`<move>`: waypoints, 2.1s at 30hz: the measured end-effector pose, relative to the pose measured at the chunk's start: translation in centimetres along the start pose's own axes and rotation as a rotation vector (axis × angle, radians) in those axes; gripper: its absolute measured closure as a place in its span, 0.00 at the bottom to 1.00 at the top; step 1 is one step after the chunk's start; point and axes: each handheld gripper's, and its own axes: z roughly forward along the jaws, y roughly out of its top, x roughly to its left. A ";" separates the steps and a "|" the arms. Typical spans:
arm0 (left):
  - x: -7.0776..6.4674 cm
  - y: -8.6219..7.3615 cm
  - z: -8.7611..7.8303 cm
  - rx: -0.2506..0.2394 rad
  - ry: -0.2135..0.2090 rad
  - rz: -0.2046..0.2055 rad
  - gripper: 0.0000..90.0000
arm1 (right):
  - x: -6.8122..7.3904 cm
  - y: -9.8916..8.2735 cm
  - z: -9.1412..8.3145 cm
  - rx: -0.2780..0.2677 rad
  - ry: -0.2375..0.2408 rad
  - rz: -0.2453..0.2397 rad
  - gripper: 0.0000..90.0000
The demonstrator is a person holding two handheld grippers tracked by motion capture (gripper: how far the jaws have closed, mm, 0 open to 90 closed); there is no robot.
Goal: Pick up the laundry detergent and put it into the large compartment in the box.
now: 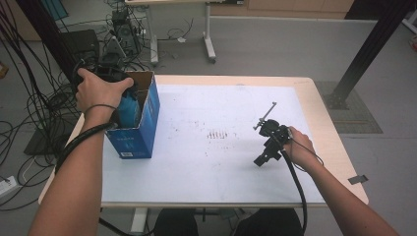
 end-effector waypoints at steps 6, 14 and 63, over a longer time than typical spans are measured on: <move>0.2 -0.3 0.9 0.012 0.002 -0.002 0.42 | -0.1 -0.1 0.0 0.001 0.001 0.004 0.09; 0.2 -0.9 2.2 0.018 -0.002 -0.006 0.42 | -0.1 0.0 -0.1 0.002 -0.002 0.003 0.09; 0.4 -1.8 5.1 0.059 0.003 0.011 0.42 | -0.2 -0.3 -0.4 -0.008 -0.010 0.004 0.09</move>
